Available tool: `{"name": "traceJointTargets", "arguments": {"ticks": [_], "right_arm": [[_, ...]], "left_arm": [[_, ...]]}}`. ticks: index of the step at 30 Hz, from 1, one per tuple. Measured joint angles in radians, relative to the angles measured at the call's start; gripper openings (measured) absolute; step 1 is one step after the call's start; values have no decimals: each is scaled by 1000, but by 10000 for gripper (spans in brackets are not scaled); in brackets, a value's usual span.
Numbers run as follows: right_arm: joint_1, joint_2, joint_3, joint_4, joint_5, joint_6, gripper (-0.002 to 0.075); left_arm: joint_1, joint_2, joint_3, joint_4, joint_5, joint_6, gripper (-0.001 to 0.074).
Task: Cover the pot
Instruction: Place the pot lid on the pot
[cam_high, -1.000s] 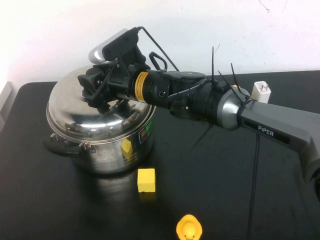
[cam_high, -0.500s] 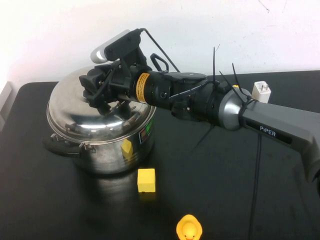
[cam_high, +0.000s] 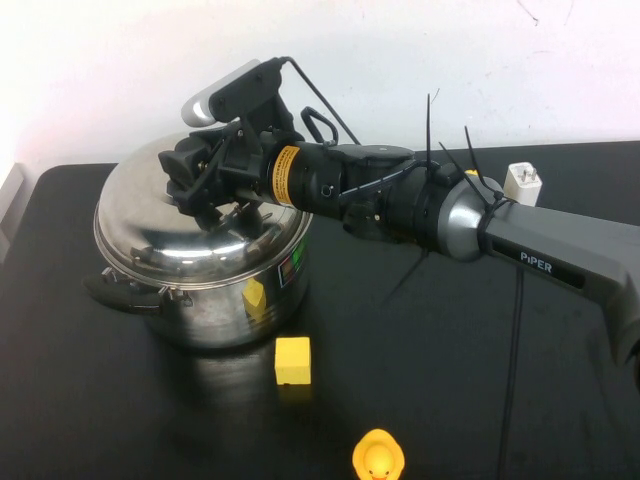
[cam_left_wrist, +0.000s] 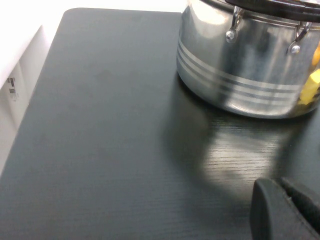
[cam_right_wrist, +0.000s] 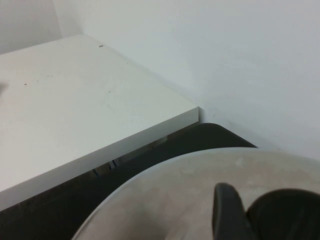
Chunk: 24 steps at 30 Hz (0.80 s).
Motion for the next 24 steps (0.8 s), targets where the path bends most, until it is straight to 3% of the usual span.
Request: {"name": "traceJointTargets", "arguments": {"ticks": [24], "right_arm": [[5, -2, 2, -7, 38, 9, 340]], "left_arm": [[0, 0, 0, 0, 0, 0, -2]]}}
